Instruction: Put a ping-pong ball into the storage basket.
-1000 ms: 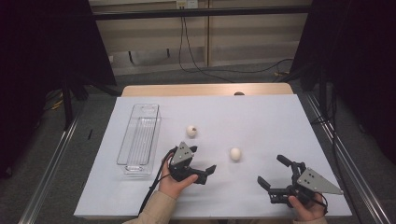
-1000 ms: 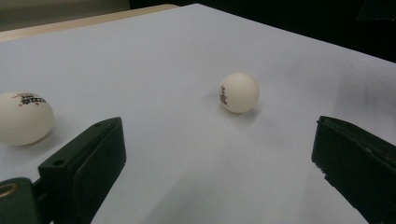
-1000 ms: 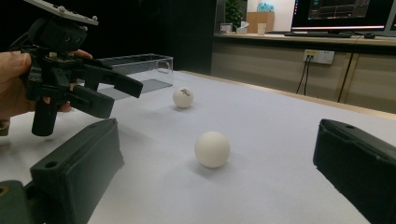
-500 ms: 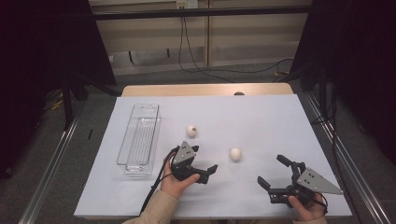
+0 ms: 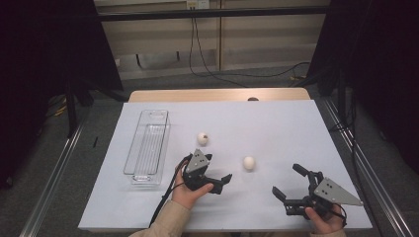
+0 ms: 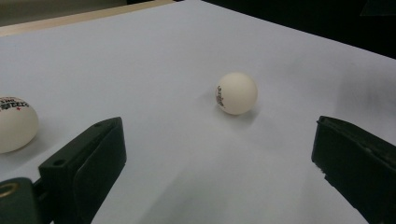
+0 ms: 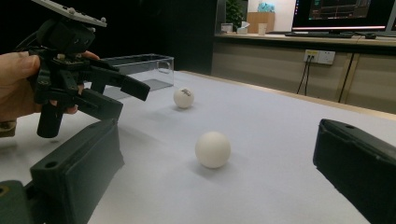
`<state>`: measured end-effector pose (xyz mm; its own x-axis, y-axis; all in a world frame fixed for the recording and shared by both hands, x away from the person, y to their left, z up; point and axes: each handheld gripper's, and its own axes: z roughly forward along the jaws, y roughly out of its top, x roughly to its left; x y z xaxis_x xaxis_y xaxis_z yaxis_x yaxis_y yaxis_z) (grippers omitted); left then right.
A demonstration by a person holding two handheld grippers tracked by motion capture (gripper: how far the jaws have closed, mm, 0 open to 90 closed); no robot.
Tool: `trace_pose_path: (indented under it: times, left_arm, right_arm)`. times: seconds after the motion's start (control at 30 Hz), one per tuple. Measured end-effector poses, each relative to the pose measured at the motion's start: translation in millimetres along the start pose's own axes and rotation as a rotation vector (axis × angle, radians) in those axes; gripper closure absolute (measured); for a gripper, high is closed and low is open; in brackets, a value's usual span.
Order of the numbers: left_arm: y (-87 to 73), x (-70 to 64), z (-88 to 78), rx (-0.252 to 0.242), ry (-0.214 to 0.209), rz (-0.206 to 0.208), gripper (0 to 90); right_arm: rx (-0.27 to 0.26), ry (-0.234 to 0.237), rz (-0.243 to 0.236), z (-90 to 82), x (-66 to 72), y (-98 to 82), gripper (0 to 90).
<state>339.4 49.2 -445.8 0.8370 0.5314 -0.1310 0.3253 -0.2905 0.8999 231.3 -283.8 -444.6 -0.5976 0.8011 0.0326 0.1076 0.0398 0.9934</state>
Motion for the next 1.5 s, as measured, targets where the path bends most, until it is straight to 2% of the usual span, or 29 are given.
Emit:
trace_pose_path:
  times: [0.67,0.87,1.5]
  left_arm:
    - [2.8,-0.3,4.9,0.016,-0.006,0.003,3.2]
    - [4.4,-1.1,6.8,0.029,-0.006,0.019,3.3]
    - [6.4,-1.4,13.2,0.041,-0.006,0.016,3.3]
  right_arm:
    - [-0.001,0.001,-0.002,0.2,0.1,0.1,0.5]
    - [-0.001,0.000,0.000,0.2,0.1,0.1,0.5]
    - [-0.002,0.003,-0.001,0.5,0.1,0.1,0.5]
